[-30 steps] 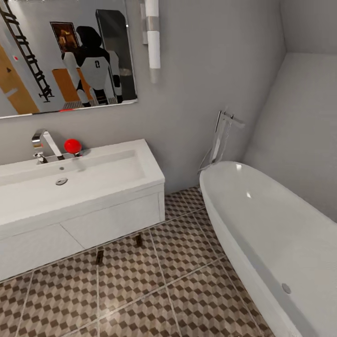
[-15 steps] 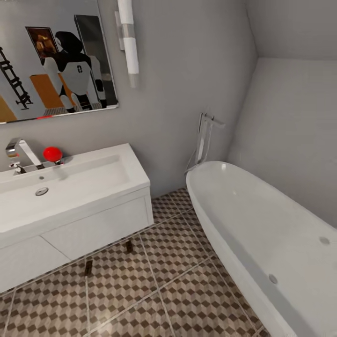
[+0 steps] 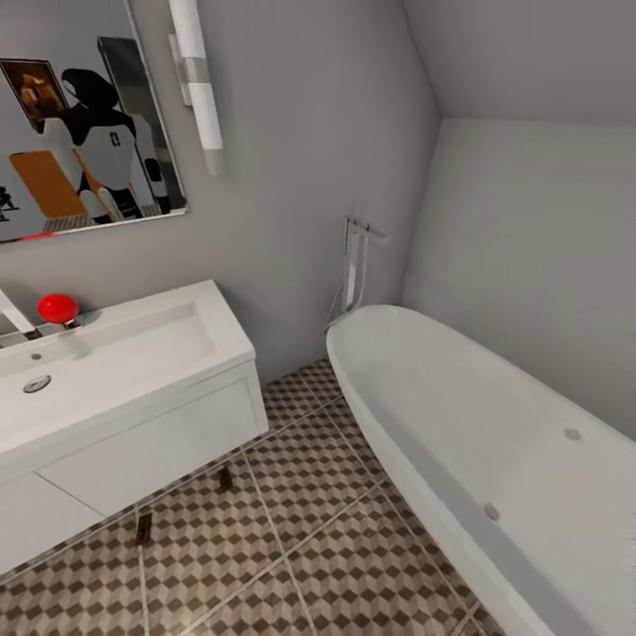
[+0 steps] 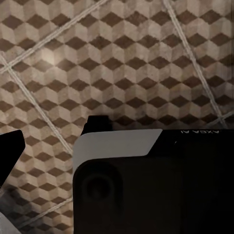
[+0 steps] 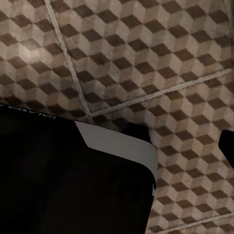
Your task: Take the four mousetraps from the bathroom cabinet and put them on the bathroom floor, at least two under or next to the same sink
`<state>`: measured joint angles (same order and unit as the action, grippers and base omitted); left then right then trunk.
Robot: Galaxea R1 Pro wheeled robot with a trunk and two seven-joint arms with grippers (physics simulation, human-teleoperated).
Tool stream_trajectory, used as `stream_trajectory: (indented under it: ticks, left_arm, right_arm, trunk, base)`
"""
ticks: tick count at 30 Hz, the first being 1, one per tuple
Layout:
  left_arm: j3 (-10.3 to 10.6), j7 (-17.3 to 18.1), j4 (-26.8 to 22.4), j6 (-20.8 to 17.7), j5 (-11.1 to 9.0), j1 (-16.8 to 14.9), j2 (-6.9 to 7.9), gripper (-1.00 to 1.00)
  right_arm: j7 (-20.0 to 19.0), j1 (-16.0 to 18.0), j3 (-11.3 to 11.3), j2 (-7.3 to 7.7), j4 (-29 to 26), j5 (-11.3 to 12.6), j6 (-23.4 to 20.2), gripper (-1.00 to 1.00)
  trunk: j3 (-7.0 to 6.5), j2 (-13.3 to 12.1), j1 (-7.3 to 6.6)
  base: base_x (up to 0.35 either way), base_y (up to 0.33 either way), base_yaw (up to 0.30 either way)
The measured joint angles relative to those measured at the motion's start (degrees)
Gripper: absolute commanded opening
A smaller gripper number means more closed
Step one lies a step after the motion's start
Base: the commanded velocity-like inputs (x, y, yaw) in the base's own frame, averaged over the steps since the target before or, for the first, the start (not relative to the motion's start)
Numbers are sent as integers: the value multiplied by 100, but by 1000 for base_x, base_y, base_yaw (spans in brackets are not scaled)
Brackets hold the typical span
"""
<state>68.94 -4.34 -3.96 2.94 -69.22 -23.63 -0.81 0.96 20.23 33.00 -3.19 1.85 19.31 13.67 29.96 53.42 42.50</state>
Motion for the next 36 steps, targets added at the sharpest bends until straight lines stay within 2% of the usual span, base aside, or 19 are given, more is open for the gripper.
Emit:
stream_trajectory:
  ticks: [36]
  left_arm:
    - [1,0,0,0,0,0,0,100]
  right_arm:
    - [-2,0,1,-8,-1,0,0,100]
  trunk:
    - [-273,0,0]
  base:
    - [0,0,-207]
